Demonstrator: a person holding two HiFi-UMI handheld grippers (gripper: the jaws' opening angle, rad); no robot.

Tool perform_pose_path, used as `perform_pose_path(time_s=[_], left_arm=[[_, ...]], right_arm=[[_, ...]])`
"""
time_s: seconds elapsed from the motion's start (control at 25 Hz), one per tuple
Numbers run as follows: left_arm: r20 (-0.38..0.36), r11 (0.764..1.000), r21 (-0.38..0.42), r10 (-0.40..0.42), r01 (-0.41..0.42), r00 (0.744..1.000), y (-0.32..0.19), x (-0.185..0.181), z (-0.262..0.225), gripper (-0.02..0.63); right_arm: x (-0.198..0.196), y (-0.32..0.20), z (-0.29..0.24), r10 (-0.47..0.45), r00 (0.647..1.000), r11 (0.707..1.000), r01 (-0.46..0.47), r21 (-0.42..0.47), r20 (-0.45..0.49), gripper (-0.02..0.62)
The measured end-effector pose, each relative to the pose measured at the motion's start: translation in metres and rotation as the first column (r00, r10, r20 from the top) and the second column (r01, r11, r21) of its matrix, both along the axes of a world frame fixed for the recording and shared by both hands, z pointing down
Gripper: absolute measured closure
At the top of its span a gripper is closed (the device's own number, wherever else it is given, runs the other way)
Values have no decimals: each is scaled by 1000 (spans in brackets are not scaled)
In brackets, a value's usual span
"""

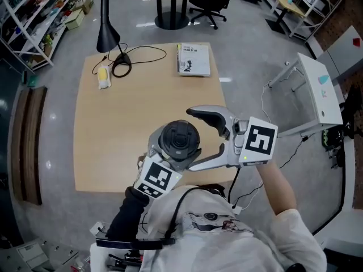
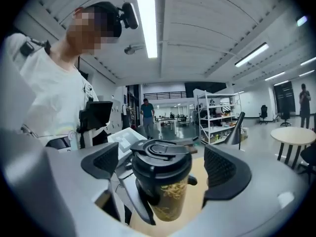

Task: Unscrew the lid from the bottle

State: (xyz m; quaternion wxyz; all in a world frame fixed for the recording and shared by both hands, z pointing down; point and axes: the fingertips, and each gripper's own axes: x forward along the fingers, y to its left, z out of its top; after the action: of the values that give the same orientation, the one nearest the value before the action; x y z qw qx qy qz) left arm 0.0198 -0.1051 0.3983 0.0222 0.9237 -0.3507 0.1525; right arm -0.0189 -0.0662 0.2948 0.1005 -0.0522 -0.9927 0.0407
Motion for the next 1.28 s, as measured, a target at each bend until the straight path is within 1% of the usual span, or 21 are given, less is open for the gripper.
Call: perform_pose_path(time_s=[0.12,0.2,0.28,0.32,0.36,0.44,0.48,0.52,0.56,0.6,0.68,0.72,0.84,0.88,0.96,1.04,1.08,1.16,1.2,1.24,1.28], left_arm=[[-22,1000,4,14,-14,1000,0,8,-2,189],[-61,998,-5,69,-70,996,6,16,-4,189],[-65,986,2,164,-165,984,16,24,-5,189],[-60,973,5,231,-231,971,24,29,-6,189],[-57,953,5,303,-304,951,34,35,-8,189],[-66,903,-4,429,-430,901,54,45,-10,189],[-84,882,-4,469,-471,879,60,49,-14,189],[-111,870,1,490,-493,864,64,52,-18,189],[-141,868,4,491,-496,859,65,53,-21,189],[-171,877,3,474,-480,864,62,52,-24,189],[-205,913,-10,397,-407,895,48,42,-24,189],[-204,935,-19,344,-354,917,38,35,-21,189],[-109,991,-26,131,-134,985,6,10,-8,189],[-52,998,-12,55,-56,997,-3,2,-3,189],[46,998,30,-54,52,998,-14,-7,3,189],[85,996,57,-74,70,994,-16,-4,4,189],[86,997,60,-55,50,995,-14,1,4,189],[63,998,51,25,-28,998,-5,15,5,189],[48,995,46,84,-86,995,2,23,5,189],[38,987,41,157,-158,987,11,31,4,189],[32,970,36,238,-239,971,21,39,3,189]], right_arm=[[-15,8,12,-3,1000,997,5,72,-22,82],[-17,8,10,-37,999,996,37,84,1,140],[-13,17,7,-146,989,986,145,82,7,140],[-8,24,6,-238,971,967,237,96,-5,140],[-1,33,8,-355,934,926,356,125,-32,140],[13,50,11,-591,802,785,597,162,-92,140],[17,55,9,-666,741,729,671,134,-90,140],[17,58,5,-701,711,707,703,73,-60,140],[15,58,0,-700,714,714,700,-2,-21,140],[11,56,-3,-678,735,734,677,-57,5,140],[7,47,-4,-606,795,792,605,-84,25,109],[7,39,-3,-550,835,831,550,-83,32,76],[11,6,5,-263,965,963,263,-50,7,44],[10,-3,10,-157,988,988,157,-8,-14,44],[5,-10,16,-11,999,998,13,64,-38,44],[-6,-10,20,31,999,995,-27,93,-43,52],[-11,-8,21,15,999,995,-11,101,-35,69],[-16,3,19,-81,997,991,80,107,1,118],[-13,11,17,-148,989,983,146,111,13,120],[-8,20,16,-232,973,966,230,123,7,120],[-1,30,18,-330,944,934,329,138,-16,120]])
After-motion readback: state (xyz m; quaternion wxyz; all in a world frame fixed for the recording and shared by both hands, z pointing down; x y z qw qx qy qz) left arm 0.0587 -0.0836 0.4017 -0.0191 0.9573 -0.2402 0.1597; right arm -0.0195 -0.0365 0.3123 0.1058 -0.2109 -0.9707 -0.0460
